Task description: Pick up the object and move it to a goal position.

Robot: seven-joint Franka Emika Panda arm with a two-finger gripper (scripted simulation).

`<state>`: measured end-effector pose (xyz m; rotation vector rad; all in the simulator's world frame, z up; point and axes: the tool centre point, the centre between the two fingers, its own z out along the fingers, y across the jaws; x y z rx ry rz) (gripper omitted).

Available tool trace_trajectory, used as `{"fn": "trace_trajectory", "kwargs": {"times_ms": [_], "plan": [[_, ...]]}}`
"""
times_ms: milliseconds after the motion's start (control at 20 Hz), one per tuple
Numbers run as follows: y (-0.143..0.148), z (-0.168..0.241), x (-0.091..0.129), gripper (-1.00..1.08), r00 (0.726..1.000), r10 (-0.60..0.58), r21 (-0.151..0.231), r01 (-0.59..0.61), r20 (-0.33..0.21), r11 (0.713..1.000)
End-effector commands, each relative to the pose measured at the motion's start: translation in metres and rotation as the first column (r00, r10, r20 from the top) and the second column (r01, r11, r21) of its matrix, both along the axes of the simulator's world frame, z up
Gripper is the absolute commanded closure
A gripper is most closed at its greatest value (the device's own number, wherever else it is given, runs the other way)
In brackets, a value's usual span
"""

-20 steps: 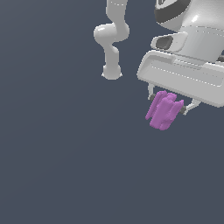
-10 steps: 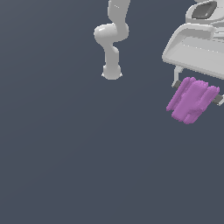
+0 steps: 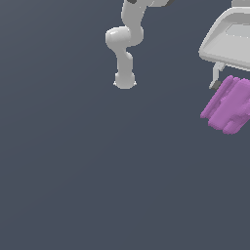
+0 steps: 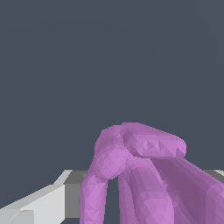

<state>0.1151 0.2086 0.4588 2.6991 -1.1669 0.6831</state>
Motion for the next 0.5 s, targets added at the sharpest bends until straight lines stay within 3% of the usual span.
{"fn": "trace_trajectory", "kwargs": {"times_ms": [0,450], "plan": [[0.0023,0.0037,0.0013,1.08,1.000,-0.009,-0.001,0.009,0.004,1.000],[0.0049,0.0077,0.0033,1.08,1.000,-0.018,-0.003,0.018,0.008,1.000]]}}
